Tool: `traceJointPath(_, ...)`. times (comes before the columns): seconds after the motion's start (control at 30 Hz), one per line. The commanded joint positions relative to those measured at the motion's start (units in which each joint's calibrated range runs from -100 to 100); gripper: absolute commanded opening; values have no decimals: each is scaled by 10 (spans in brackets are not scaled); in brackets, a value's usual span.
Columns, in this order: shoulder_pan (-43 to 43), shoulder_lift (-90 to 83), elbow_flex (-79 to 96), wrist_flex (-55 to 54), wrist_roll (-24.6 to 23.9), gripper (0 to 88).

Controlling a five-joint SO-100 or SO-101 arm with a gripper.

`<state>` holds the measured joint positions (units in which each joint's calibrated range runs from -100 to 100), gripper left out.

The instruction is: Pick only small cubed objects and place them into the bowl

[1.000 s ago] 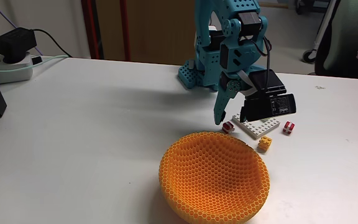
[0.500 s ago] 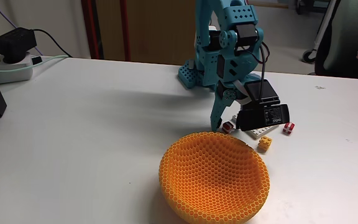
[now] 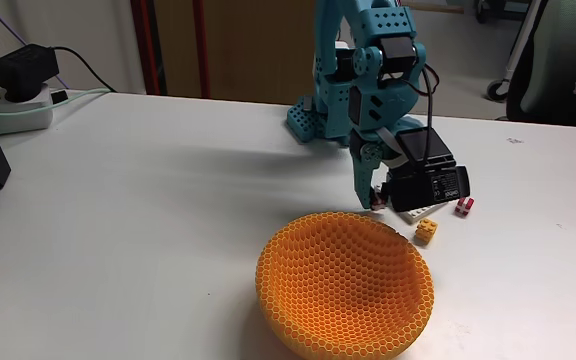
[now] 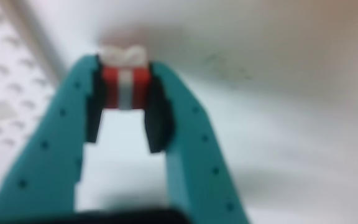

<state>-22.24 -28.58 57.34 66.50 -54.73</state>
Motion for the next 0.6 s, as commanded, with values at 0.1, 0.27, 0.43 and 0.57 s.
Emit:
traceJointPath(0.1,31,-34,-212,173,25,0)
traceJointPath(0.27,83,-34,-357,221,68,2)
traceJointPath(0.43,110,21,-475,177,105,18)
traceJointPath(0.57,112,144,-583,152,121,23)
